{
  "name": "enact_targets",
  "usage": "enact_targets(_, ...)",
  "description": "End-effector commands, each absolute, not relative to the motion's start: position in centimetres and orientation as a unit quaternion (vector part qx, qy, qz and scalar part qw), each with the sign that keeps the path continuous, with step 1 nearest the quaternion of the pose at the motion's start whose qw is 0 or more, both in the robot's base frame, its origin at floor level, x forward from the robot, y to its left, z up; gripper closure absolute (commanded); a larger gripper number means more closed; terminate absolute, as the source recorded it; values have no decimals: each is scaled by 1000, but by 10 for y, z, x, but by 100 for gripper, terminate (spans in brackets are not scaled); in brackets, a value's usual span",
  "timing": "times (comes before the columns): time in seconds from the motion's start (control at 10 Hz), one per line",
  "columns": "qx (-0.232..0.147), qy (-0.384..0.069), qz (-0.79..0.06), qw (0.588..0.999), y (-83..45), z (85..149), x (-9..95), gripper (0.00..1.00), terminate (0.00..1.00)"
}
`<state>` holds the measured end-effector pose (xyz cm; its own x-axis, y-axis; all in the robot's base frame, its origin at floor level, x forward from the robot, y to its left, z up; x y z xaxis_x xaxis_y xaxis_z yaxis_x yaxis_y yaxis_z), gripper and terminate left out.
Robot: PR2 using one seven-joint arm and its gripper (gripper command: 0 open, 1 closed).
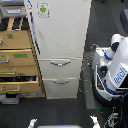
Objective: Opening the fridge
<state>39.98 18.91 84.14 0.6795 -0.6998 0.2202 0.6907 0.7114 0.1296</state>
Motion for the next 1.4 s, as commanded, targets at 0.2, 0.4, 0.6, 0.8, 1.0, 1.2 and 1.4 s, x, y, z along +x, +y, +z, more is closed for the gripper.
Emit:
enact_targets(0.2,-22,-89,-374,923,185,840,412,0,0)
enact_targets(0.4,-47,-88,-381,919,176,851,438,0,0)
enact_targets(0.6,-78,-83,-382,917,164,858,461,0,0)
enact_targets(0.8,-84,-78,-368,923,153,862,489,0,0)
enact_targets(1.0,-73,-94,-370,922,141,875,527,0,0)
enact_targets(1.2,-49,-103,-360,926,133,882,564,0,0)
enact_targets(1.4,-20,-103,-356,928,124,896,594,0,0)
